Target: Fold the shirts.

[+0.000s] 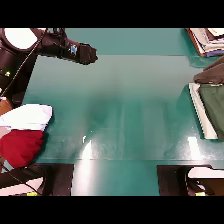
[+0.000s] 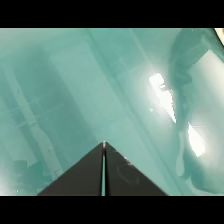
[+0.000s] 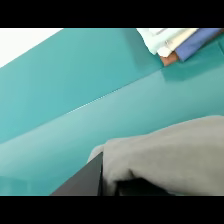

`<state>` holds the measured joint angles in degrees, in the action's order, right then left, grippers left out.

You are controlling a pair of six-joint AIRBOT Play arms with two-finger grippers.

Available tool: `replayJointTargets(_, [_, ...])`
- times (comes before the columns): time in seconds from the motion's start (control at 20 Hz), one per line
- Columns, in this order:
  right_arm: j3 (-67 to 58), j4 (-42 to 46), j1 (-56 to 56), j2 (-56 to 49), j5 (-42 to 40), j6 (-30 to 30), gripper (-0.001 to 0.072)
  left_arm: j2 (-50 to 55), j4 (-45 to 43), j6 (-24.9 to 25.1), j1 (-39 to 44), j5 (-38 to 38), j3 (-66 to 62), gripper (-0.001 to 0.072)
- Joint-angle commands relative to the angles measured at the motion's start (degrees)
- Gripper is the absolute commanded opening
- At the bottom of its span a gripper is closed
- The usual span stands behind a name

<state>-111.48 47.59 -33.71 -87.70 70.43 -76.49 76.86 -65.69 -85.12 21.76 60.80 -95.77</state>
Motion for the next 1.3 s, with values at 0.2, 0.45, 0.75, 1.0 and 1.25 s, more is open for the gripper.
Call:
replayJointTargets(0.2, [0.28, 11.63, -0.11, 3.02, 14.03, 1.14, 0.0015, 0.04, -0.04, 0.07, 0.02, 3.10, 0.00, 0.0031])
replayJointTargets(0.45, [16.90, 18.23, -4.46, 12.90, 15.74, 1.09, 0.0016, 0.04, -0.09, 0.07, 0.02, 4.72, 0.00, 0.0031])
replayJointTargets(0.75, [38.40, 20.55, -15.39, 26.14, 16.46, 1.09, 0.0217, 0.04, -0.09, 0.09, 0.02, 4.85, 0.00, 0.0031])
replayJointTargets(1.0, [48.48, 21.59, -22.62, 32.52, 15.04, 1.11, 0.0464, 0.04, -0.09, 0.09, 0.02, 4.94, 0.00, 0.0031])
replayJointTargets(1.25, [49.09, 9.79, -21.07, 34.77, 14.29, 1.07, 0.0461, 0.04, -0.07, 0.07, 0.02, 5.20, 0.00, 0.0031])
